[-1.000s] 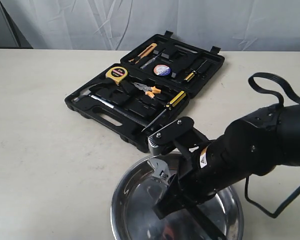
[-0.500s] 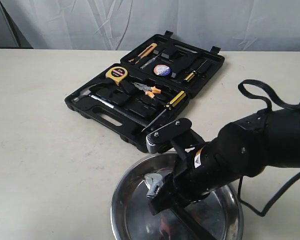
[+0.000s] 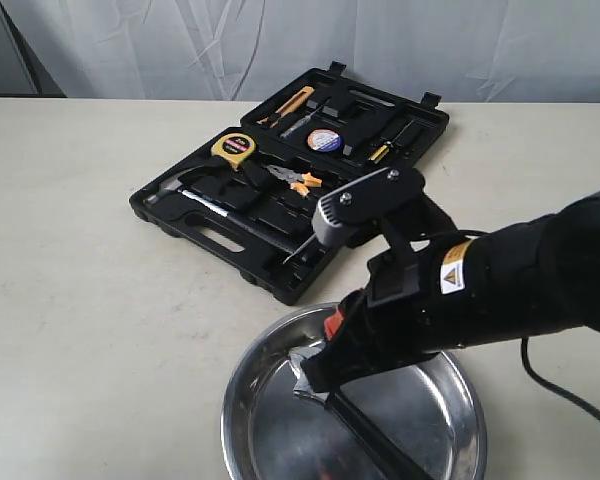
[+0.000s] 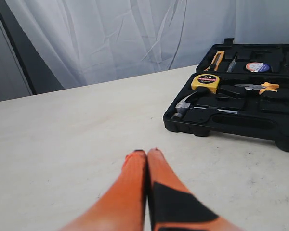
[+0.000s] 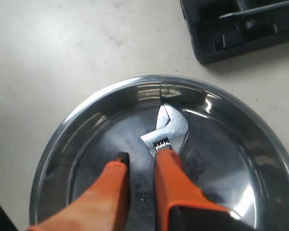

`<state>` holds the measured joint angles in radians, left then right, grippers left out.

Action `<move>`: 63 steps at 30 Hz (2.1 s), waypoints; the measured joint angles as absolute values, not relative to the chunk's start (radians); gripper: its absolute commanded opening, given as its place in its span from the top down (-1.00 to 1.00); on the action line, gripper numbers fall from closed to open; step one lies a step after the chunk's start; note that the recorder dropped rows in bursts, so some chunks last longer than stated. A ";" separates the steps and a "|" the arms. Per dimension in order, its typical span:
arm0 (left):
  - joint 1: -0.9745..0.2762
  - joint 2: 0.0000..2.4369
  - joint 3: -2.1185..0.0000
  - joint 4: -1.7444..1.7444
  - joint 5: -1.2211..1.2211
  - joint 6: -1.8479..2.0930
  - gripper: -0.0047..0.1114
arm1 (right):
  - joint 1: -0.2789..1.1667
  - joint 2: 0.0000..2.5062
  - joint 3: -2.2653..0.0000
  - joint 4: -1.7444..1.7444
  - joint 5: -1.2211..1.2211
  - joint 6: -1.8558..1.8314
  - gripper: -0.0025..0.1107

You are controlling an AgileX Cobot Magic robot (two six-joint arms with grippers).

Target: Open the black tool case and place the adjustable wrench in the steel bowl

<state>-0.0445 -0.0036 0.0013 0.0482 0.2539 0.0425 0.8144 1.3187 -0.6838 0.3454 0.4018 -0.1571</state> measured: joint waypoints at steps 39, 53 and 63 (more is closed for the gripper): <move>-0.044 -0.004 0.001 0.048 0.254 0.043 0.91 | 0.607 0.481 -0.582 0.177 0.388 0.000 0.97; -0.044 -0.004 0.001 0.048 0.254 0.043 0.91 | 0.052 0.043 -0.158 0.113 0.290 -0.019 0.97; -0.044 -0.004 0.001 0.048 0.254 0.043 0.91 | -0.033 0.008 -0.011 0.093 0.200 -0.019 0.97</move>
